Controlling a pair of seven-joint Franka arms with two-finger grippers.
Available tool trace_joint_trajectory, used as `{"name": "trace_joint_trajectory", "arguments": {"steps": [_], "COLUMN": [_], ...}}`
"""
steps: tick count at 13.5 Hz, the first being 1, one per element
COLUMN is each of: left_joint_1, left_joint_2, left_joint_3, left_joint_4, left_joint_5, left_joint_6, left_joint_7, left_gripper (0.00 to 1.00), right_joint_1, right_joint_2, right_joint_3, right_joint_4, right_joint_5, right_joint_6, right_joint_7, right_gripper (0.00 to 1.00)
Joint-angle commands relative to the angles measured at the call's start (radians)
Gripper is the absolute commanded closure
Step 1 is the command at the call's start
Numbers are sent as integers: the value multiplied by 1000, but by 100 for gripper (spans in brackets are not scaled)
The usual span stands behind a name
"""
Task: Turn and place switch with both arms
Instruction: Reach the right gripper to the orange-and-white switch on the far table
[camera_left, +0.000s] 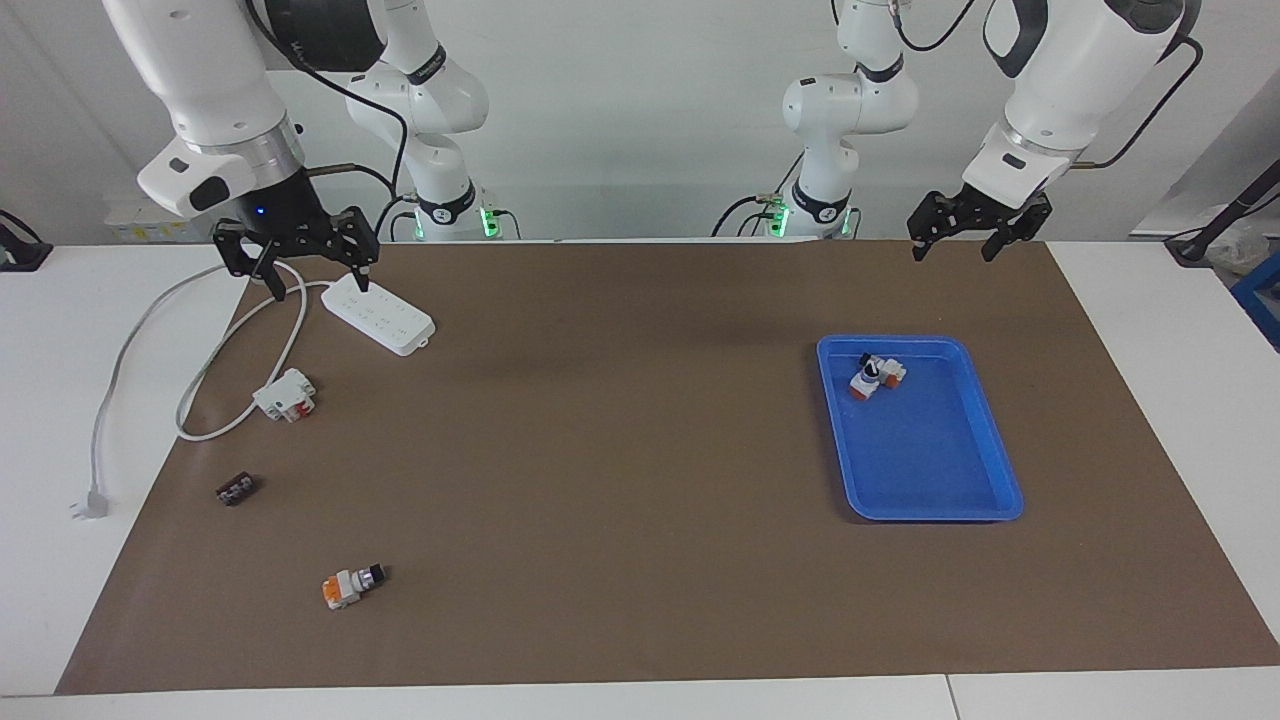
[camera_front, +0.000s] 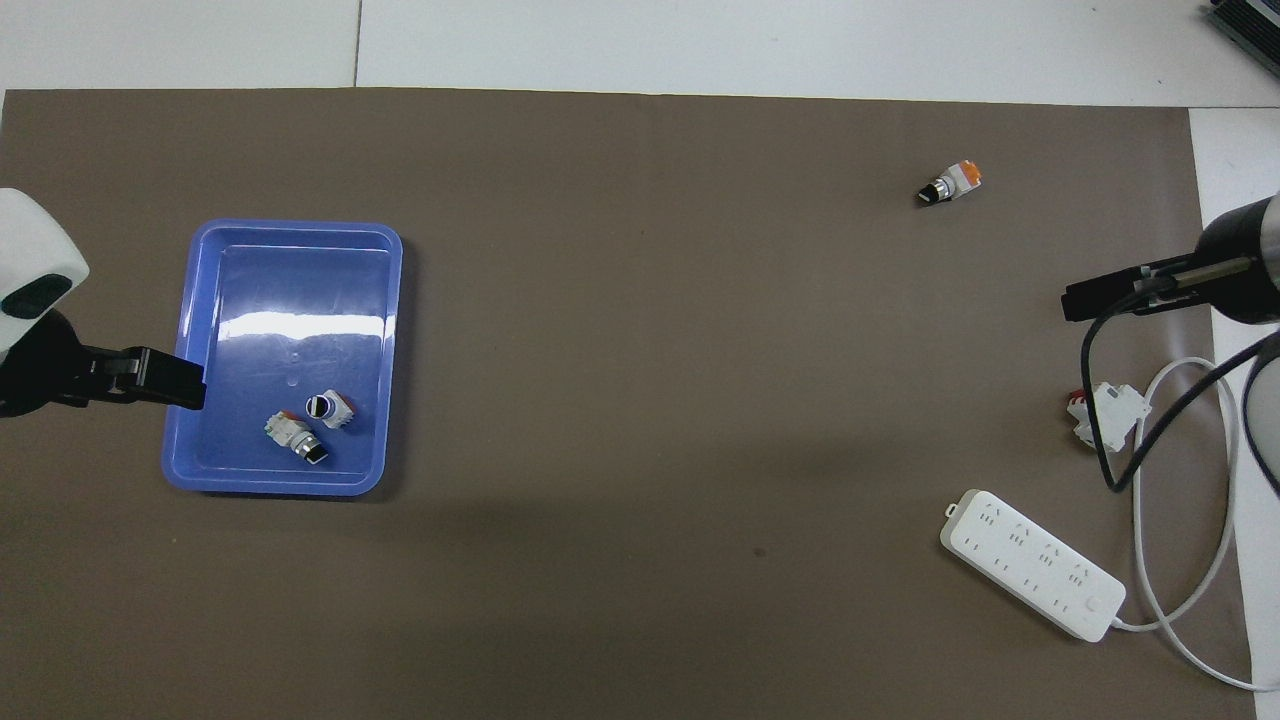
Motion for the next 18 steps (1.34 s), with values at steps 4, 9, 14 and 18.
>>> {"name": "trace_joint_trajectory", "arguments": {"steps": [4, 9, 14, 18], "left_joint_1": [6, 4, -10, -8], "left_joint_2": [-26, -26, -40, -46], "left_joint_3": [-5, -7, -13, -13], "left_joint_4": [-28, -28, -64, -78], "left_joint_5": [13, 13, 13, 13], "left_joint_6": [8, 14, 54, 74], "left_joint_7": [8, 11, 12, 58], "left_gripper": [0, 0, 0, 0], "right_joint_1": [-35, -40, -58, -201], "right_joint_2": [223, 368, 522, 685], "right_joint_3": [8, 12, 24, 269], "right_joint_4": [119, 126, 213, 378], "right_joint_5": [23, 42, 42, -212], "right_joint_6": [136, 308, 348, 273], "right_joint_7": [-502, -998, -1475, -1626], "right_gripper": [2, 4, 4, 2]}}
